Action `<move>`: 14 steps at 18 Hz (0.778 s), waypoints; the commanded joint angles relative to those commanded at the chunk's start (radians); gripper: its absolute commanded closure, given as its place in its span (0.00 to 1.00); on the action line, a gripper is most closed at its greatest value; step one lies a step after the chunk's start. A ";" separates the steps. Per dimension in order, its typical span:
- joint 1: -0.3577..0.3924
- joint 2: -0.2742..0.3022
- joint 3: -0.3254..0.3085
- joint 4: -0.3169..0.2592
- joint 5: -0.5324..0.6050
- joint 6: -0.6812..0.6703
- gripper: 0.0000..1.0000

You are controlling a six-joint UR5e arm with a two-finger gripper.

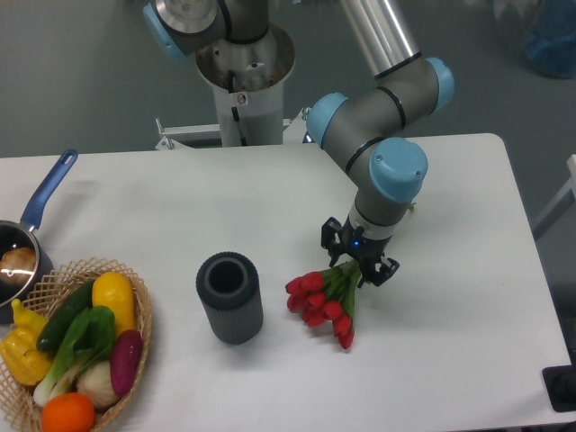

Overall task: Place the flowers on the table
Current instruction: 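Set the tulips down on the table and open the gripper, then raise the open gripper up away from the tulips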

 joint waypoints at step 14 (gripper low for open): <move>0.014 0.092 0.086 0.032 -0.002 -0.021 0.00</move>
